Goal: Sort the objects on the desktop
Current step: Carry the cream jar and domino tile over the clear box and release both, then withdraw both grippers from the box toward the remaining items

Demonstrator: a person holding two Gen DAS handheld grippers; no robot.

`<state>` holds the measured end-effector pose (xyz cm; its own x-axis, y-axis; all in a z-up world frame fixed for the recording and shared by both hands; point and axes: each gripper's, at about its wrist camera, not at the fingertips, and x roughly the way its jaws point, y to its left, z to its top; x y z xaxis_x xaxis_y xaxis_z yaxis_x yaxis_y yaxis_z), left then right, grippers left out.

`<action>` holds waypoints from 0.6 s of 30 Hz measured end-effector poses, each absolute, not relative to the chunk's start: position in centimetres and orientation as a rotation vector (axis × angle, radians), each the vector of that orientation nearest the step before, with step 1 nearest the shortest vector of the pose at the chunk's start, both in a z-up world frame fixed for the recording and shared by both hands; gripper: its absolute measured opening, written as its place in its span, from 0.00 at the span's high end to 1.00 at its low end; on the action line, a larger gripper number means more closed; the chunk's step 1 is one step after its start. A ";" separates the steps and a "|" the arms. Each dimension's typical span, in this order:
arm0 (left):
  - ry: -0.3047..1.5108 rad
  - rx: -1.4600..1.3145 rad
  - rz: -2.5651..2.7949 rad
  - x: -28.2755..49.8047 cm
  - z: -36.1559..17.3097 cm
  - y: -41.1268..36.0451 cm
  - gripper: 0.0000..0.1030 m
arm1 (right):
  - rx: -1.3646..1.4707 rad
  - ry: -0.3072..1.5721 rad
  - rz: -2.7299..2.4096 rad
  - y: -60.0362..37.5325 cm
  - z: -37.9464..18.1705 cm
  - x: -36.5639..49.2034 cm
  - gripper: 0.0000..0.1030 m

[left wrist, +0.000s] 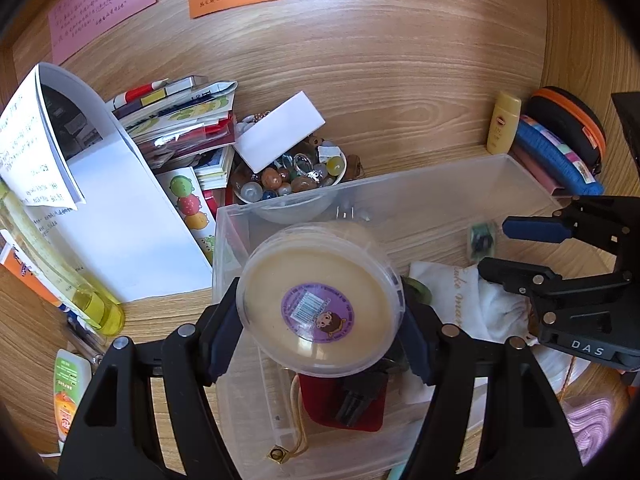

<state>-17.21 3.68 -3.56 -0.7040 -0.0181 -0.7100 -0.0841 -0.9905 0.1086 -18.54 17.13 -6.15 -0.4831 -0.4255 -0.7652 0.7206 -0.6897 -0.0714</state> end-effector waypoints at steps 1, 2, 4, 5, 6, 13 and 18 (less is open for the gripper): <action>0.212 -1.194 2.861 -17.2 -3.6 3.7 0.33 | 0.984 0.507 -2.181 17.2 -6.2 -18.6 0.62; 0.217 -1.197 2.862 -17.2 -3.6 3.8 0.33 | 0.987 0.507 -2.182 17.2 -6.1 -18.6 0.62; 0.207 -1.199 2.859 -17.2 -3.5 3.8 0.32 | 0.991 0.507 -2.183 17.1 -6.1 -18.6 0.62; 0.192 -1.197 2.857 -17.2 -3.4 3.7 0.32 | 0.993 0.506 -2.184 17.1 -6.1 -18.6 0.61; 0.175 -1.194 2.855 -17.2 -3.3 3.5 0.32 | 0.994 0.505 -2.184 17.2 -6.1 -18.6 0.60; 0.118 -1.145 2.877 -16.2 -1.5 2.8 0.25 | 0.953 0.452 -2.192 17.6 -5.1 -18.4 0.38; 0.106 -1.062 2.919 -14.3 0.5 2.2 0.12 | 0.922 0.397 -2.223 18.4 -3.7 -18.4 0.28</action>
